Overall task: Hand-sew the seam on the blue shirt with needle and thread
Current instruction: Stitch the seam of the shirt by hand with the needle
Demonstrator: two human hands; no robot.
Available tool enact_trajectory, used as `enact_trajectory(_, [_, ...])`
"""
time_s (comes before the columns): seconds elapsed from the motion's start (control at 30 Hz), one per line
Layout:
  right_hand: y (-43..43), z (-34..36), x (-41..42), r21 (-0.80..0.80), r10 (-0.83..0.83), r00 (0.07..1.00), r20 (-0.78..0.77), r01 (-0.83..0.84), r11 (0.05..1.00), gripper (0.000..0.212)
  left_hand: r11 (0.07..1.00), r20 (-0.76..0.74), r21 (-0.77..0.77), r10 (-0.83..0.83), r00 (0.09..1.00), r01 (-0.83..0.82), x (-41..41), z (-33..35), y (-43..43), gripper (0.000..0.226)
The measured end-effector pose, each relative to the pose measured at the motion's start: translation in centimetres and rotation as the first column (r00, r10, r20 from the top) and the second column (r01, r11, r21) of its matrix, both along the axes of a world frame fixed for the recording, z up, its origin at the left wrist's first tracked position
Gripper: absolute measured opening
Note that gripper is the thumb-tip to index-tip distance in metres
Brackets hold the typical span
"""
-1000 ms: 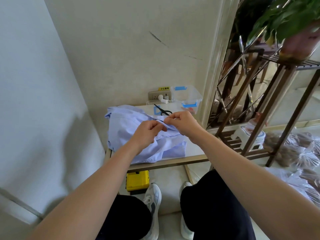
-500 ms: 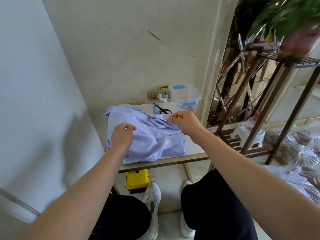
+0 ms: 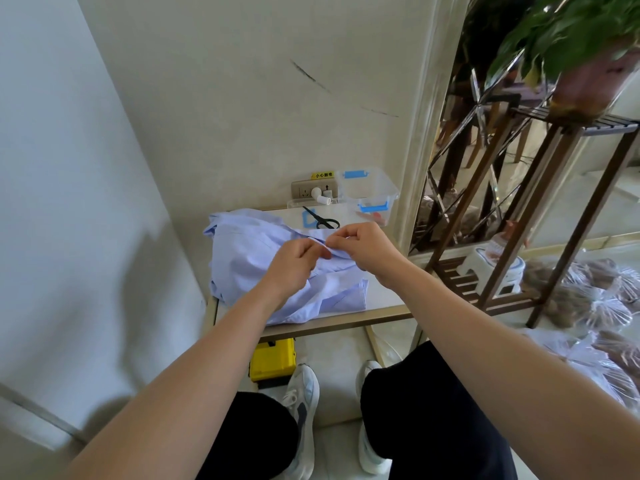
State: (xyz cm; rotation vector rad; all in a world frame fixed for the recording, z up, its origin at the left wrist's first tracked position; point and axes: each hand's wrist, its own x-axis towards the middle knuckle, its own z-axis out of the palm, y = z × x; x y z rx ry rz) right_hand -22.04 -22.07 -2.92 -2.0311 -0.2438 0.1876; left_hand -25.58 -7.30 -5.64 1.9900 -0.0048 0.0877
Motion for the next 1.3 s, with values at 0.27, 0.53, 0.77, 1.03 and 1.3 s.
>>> enact_trajectory(0.27, [-0.7, 0.1, -0.7, 0.061, -0.029, 0.999, -0.02, 0.03, 0.998, 0.018, 0.904, 0.12, 0.139, 0.39, 0.913, -0.405, 0.4, -1.0, 3.0, 0.031])
enact_trajectory(0.53, [-0.7, -0.9, 0.2, 0.008, -0.037, 0.998, -0.053, 0.037, 0.999, 0.012, 0.753, 0.13, 0.506, 0.415, 0.9, -0.42, 0.8, -2.8, 4.0, 0.029])
enact_trajectory(0.77, [-0.3, -0.8, 0.1, 0.016, -0.006, 1.0, -0.029, 0.007, 1.0, 0.013, 0.995, 0.147, 0.054, 0.072, 0.987, -0.08, 0.5, 0.0, -0.2, 0.026])
enact_trajectory(1.03, [-0.4, -1.8, 0.4, 0.04, 0.009, 1.0, -0.025, -0.008, 0.999, 0.017, 0.964, 0.109, 0.243, 0.087, 0.99, -0.112, 0.7, -0.7, 0.6, 0.027])
enact_trajectory(1.3, [-0.6, -2.4, 0.9, 0.042, 0.0, 0.999, -0.034, 0.001, 0.999, 0.015, 0.879, 0.127, 0.335, 0.315, 0.941, -0.34, 0.6, -1.5, 2.3, 0.032])
